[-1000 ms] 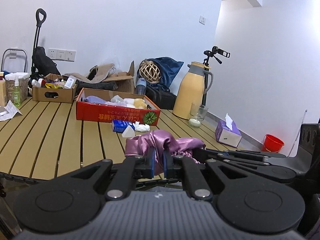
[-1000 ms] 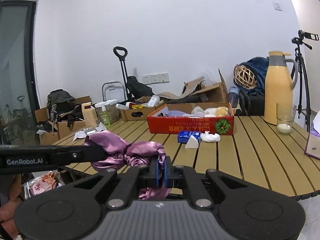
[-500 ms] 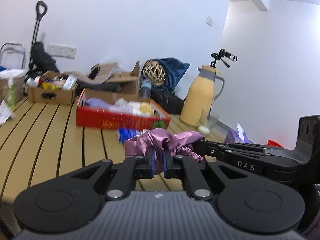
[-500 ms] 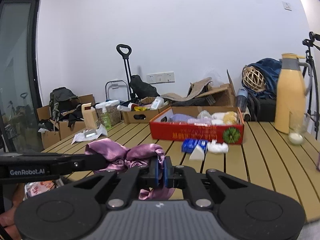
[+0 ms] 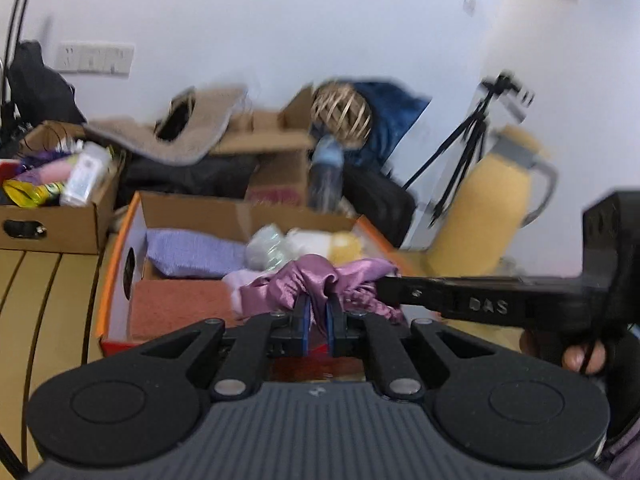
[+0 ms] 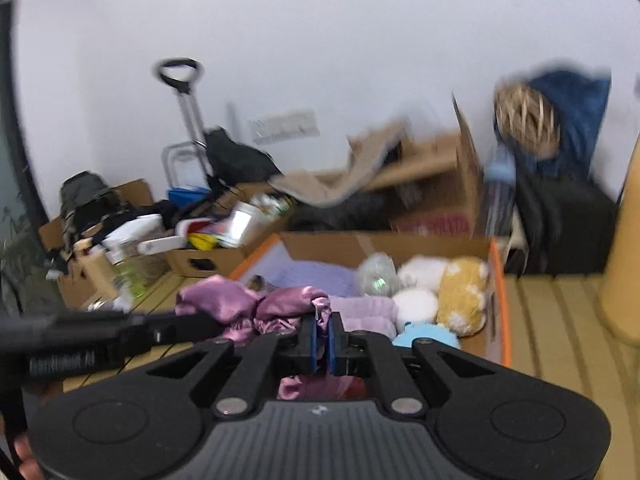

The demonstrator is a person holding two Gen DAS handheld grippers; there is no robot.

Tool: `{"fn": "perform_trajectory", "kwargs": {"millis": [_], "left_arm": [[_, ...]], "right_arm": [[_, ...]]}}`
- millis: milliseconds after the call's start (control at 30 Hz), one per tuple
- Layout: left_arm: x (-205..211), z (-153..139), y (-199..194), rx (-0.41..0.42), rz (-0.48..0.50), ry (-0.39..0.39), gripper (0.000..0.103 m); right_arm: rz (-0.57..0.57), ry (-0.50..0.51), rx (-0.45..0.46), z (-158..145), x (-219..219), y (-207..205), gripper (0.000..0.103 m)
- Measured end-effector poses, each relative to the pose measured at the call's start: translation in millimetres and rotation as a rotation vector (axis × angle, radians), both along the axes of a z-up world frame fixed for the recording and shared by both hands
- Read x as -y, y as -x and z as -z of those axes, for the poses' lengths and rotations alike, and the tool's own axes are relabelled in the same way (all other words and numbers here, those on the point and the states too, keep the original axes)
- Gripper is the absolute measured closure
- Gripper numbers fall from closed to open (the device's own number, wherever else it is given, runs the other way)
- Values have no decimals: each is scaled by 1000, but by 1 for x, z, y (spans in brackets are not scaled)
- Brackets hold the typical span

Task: Organize soft objects
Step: 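Carry the pink scrunchies toward the box, then lower the pink scrunchies into the box and open both grippers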

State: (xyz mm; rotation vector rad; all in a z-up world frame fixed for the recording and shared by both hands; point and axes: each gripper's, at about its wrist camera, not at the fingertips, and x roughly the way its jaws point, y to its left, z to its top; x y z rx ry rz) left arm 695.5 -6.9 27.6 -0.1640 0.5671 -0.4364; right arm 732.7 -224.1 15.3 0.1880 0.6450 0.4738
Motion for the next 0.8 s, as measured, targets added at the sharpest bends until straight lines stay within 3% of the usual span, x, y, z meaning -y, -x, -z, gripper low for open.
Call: {"fn": "perform_trajectory", "kwargs": {"millis": [100, 133, 233, 300, 567, 633, 733, 800], "left_arm": [[17, 21, -33, -26, 53, -134, 95], [18, 27, -43, -56, 63, -138, 95], [24, 40, -58, -114, 112, -161, 95], [27, 45, -58, -101, 128, -189, 95], [3, 48, -72, -223, 126, -6, 92], [0, 40, -68, -232, 112, 4, 84], [-9, 16, -51, -196, 65, -18, 57], [-18, -5, -36, -159, 44, -30, 57]], "right_arm": [[-28, -29, -122, 34, -6, -47, 97], [-39, -25, -159, 44, -8, -57, 98], [-43, 139, -245, 67, -22, -75, 97], [-75, 168, -260, 74, -23, -75, 96], [-16, 210, -265, 65, -7, -64, 95], [3, 212, -258, 59, -4, -60, 92], [42, 221, -229, 47, 0, -58, 82], [67, 198, -216, 33, 7, -50, 80]]}}
